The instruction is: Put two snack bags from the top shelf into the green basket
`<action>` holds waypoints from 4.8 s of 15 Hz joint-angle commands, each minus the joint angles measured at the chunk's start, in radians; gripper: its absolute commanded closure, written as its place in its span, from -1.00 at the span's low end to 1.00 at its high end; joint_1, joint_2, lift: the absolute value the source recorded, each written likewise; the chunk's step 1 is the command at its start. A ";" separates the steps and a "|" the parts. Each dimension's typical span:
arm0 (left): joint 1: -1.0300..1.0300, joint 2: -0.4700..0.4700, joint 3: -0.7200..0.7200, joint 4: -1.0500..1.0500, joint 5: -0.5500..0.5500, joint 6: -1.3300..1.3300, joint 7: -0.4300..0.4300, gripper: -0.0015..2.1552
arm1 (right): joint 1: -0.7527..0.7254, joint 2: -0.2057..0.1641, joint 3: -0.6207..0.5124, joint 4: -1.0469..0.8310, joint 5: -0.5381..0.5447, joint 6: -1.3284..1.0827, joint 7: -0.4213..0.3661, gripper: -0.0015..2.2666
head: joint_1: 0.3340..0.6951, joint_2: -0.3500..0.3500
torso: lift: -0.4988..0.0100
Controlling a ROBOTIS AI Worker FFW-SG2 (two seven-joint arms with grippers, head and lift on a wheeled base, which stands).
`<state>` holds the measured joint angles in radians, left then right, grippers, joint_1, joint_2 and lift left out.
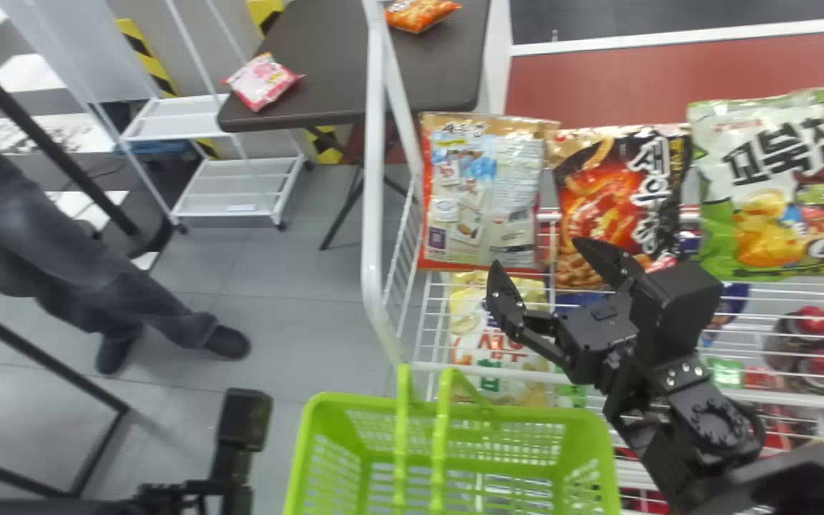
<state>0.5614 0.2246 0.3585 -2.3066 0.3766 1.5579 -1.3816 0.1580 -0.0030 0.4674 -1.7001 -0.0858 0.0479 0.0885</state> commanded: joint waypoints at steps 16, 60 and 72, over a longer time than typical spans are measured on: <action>-0.009 0.005 -0.013 0.013 -0.019 0.013 0.000 0.99 | -0.469 0.004 0.151 0.436 0.089 0.154 0.051 0.07 | 1.00 1.00 | 0.96; -0.028 0.005 -0.044 0.061 -0.025 0.013 0.015 0.99 | 0.176 -0.196 0.203 -1.060 0.403 1.524 0.096 0.98 | 1.00 0.65 | 0.96; -0.038 0.001 -0.058 0.076 -0.025 0.013 0.041 0.99 | 0.176 -0.186 0.252 -0.690 0.241 1.524 0.221 0.97 | 1.00 1.00 | 0.96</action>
<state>0.5248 0.2268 0.3013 -2.2325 0.3514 1.5578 -1.3406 0.3395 -0.1925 0.6992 -2.4548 0.1690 1.5548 0.3072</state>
